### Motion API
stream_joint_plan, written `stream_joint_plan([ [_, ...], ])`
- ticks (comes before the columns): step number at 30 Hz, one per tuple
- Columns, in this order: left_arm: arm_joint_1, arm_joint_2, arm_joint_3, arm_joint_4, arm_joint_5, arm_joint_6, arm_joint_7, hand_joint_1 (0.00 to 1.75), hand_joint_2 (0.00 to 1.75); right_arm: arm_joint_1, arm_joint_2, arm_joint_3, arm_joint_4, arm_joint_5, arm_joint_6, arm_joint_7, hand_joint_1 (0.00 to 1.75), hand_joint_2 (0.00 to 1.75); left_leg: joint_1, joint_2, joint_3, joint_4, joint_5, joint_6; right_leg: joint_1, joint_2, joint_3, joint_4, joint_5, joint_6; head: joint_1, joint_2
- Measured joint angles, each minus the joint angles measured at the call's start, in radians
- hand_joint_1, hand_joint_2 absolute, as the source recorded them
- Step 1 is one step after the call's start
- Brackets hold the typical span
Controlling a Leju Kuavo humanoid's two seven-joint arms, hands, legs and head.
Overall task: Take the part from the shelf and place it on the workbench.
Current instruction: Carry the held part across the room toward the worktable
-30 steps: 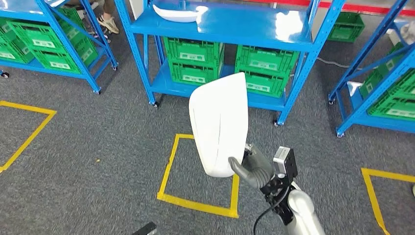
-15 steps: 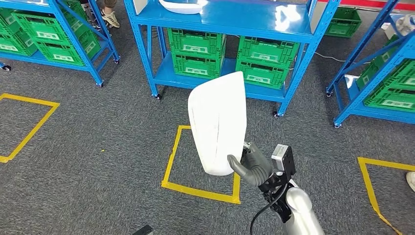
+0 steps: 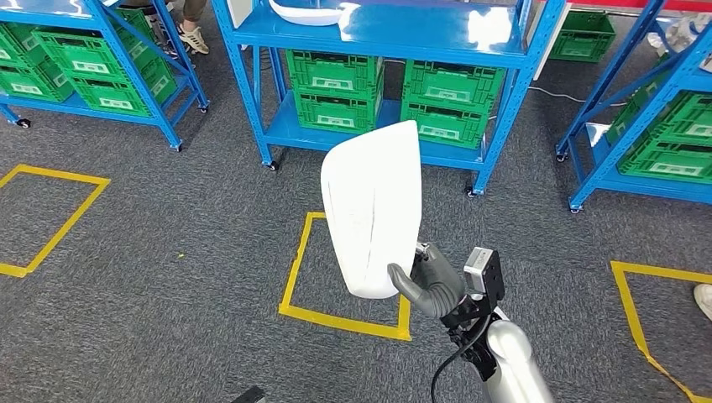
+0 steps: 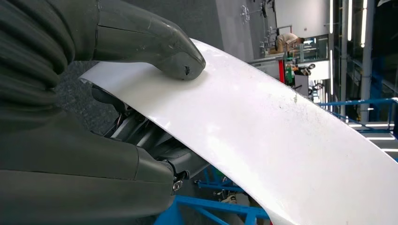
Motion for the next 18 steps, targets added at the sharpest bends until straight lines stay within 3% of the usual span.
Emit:
stream_joint_plan([
  [1,0.000,0.000,0.000,0.000,0.000,0.000,0.000,0.00,1.75,0.000,0.000,0.000,0.000,0.000,0.000,0.000,1.75,1.75,0.000,0.000,0.002,0.000,0.002,0.000,0.000,0.000,-0.002,0.001,0.001,0.000,0.000,0.000],
  [3,-0.002,0.000,0.001,0.000,0.000,0.000,0.000,0.00,1.75,-0.001,0.001,0.002,0.001,0.002,0.000,-0.001,1.75,1.75,0.007,-0.002,0.104,-0.129,0.032,-0.010,-0.003,0.000,-0.038,0.025,0.013,0.012,0.000,0.000],
  [4,-0.002,0.001,0.003,0.000,0.001,0.000,-0.001,0.00,1.75,-0.003,0.002,0.003,0.002,0.005,0.000,-0.002,1.75,1.75,0.006,-0.004,0.153,-0.202,0.044,-0.002,-0.006,0.000,-0.057,0.035,0.024,0.024,0.000,0.000],
  [5,-0.002,0.002,0.005,-0.001,0.000,0.000,-0.003,0.00,1.75,-0.003,0.004,0.004,0.004,0.008,0.000,-0.003,1.75,1.75,0.006,-0.005,0.197,-0.277,0.062,0.013,-0.010,0.002,-0.080,0.059,0.015,0.040,0.001,0.000],
  [7,0.000,0.004,0.007,-0.002,-0.001,0.000,-0.006,0.00,1.75,-0.004,0.005,0.005,0.006,0.011,0.000,-0.005,1.75,1.75,0.000,-0.004,0.180,-0.298,0.081,0.053,-0.016,0.005,-0.110,0.133,-0.059,0.062,0.002,0.000],
  [8,0.000,0.005,0.007,-0.002,-0.002,0.000,-0.006,0.00,1.75,-0.003,0.005,0.005,0.007,0.013,0.000,-0.006,1.75,1.75,0.000,-0.003,0.168,-0.299,0.095,0.060,-0.018,0.006,-0.129,0.197,-0.113,0.067,0.002,0.000],
  [9,0.001,0.006,0.007,-0.002,-0.004,0.000,-0.007,0.00,1.75,-0.003,0.005,0.005,0.007,0.016,-0.001,-0.008,1.75,1.75,-0.001,-0.005,0.156,-0.298,0.104,0.059,-0.018,0.007,-0.143,0.258,-0.146,0.069,0.002,0.000],
  [10,0.002,0.006,0.007,-0.002,-0.005,0.000,-0.007,0.00,1.75,-0.002,0.005,0.006,0.007,0.020,-0.001,-0.010,1.75,1.75,-0.001,-0.008,0.145,-0.297,0.112,0.058,-0.018,0.007,-0.149,0.304,-0.157,0.069,0.002,0.000],
  [11,0.003,0.006,0.007,-0.002,-0.008,0.000,-0.008,0.00,1.75,-0.001,0.005,0.006,0.008,0.026,-0.002,-0.013,1.75,1.75,-0.002,-0.012,0.134,-0.295,0.119,0.055,-0.018,0.008,-0.140,0.318,-0.147,0.068,0.002,0.000],
  [12,0.004,0.006,0.007,-0.002,-0.010,0.000,-0.008,0.00,1.75,0.001,0.005,0.006,0.008,0.032,-0.003,-0.016,1.75,1.75,-0.002,-0.017,0.125,-0.293,0.126,0.053,-0.018,0.010,-0.113,0.297,-0.123,0.065,0.003,0.000],
  [14,0.004,0.005,0.007,-0.001,-0.015,0.000,-0.008,0.00,1.75,0.002,0.005,0.006,0.008,0.040,-0.005,-0.023,1.75,1.75,-0.002,-0.030,0.110,-0.289,0.136,0.046,-0.018,0.035,-0.015,0.166,-0.083,0.055,0.003,0.000],
  [16,0.002,0.004,0.007,-0.002,-0.019,0.000,-0.006,0.00,1.75,0.005,0.005,0.006,0.006,0.043,-0.008,-0.027,1.75,1.75,-0.002,-0.045,0.102,-0.287,0.146,0.036,-0.018,0.064,0.058,0.054,-0.081,0.047,0.002,0.000],
  [18,0.001,0.003,0.007,-0.002,-0.021,0.000,-0.005,0.00,1.75,0.012,0.005,0.006,0.003,0.046,-0.011,-0.027,1.75,1.75,0.000,-0.063,0.098,-0.292,0.160,0.021,-0.015,0.063,0.072,0.027,-0.086,0.042,0.003,0.000],
])
